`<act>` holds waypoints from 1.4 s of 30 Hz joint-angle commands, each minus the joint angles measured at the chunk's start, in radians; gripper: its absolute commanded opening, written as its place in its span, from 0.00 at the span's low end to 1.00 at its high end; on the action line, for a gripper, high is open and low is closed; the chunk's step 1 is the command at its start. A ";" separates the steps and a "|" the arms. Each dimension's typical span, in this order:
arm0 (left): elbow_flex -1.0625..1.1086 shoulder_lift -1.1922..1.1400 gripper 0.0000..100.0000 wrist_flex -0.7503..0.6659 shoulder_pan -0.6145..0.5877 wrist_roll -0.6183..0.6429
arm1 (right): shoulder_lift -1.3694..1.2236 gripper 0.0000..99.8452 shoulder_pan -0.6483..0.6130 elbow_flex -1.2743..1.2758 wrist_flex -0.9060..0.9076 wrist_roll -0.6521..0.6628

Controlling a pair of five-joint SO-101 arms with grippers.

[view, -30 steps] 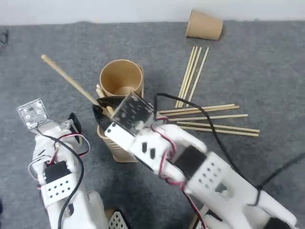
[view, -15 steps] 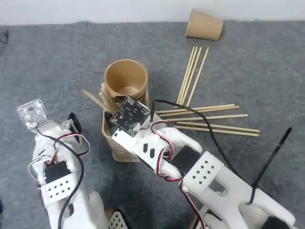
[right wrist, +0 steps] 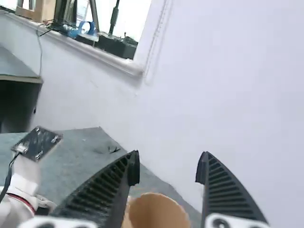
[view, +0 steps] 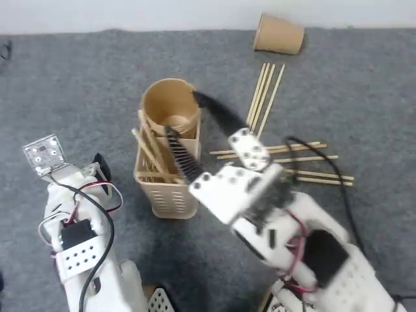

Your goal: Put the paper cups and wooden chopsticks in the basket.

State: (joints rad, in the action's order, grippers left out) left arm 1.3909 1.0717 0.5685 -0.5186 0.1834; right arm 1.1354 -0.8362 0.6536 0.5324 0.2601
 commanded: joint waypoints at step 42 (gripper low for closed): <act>-1.323 -0.388 0.19 0.704 1.076 -0.368 | 0.651 0.20 1.299 0.908 0.306 -0.155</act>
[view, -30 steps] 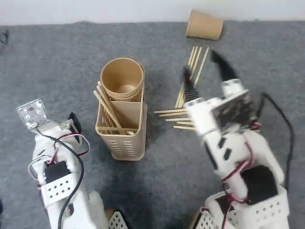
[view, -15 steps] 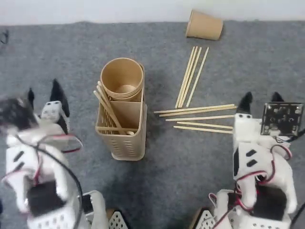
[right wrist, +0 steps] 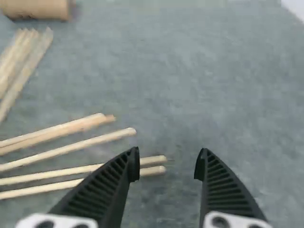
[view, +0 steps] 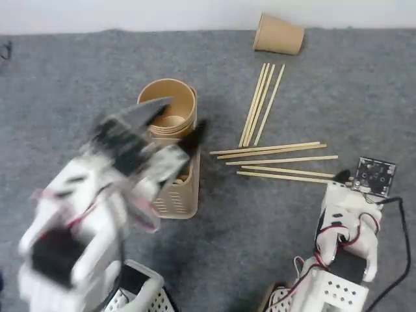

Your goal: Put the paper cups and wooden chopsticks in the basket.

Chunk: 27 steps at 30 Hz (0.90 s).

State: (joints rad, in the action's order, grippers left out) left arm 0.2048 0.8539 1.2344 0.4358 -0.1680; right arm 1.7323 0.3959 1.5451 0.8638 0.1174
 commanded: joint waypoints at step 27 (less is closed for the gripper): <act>-0.576 -1.410 0.19 -0.140 0.226 -0.255 | 0.082 0.20 0.245 0.028 -0.016 -0.155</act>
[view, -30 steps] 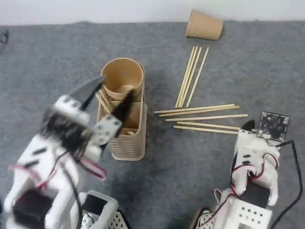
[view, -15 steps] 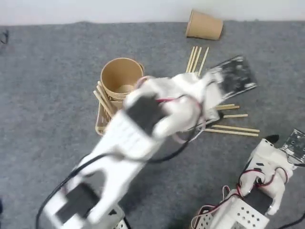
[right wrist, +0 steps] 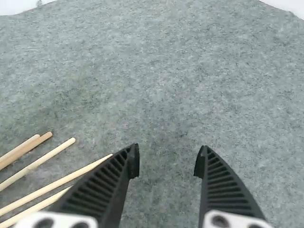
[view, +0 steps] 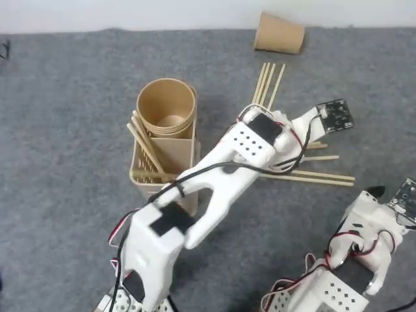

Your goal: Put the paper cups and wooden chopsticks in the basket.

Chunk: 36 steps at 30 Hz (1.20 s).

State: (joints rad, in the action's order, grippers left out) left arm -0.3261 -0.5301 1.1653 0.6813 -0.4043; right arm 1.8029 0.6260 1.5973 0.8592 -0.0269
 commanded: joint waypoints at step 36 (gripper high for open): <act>-0.940 -0.677 0.19 0.557 -0.098 -0.120 | 0.012 0.20 -0.082 -0.014 -0.012 -0.003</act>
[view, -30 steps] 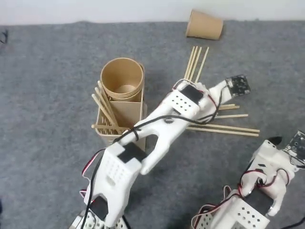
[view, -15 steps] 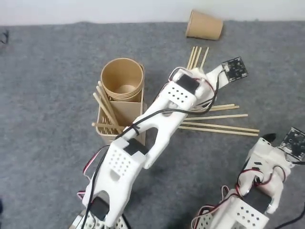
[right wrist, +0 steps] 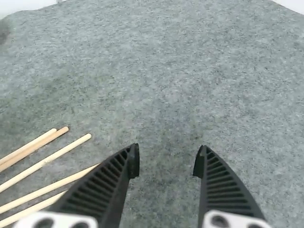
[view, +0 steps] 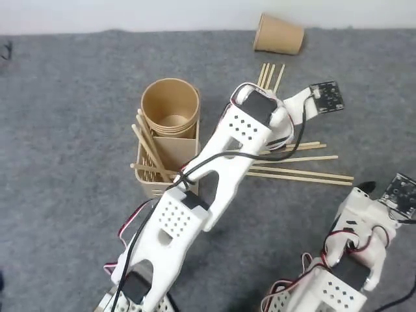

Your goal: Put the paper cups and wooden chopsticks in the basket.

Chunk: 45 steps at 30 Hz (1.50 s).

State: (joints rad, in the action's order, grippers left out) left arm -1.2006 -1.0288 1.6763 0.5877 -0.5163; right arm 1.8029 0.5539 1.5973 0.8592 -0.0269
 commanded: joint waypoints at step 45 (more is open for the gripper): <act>-0.249 0.597 0.19 0.081 -0.072 0.147 | 0.012 0.20 -0.048 0.003 -0.012 -0.002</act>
State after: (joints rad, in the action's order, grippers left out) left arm -1.4293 -0.5531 1.7361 0.5324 -0.3813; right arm 1.8029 0.5109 1.6034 0.8592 -0.0269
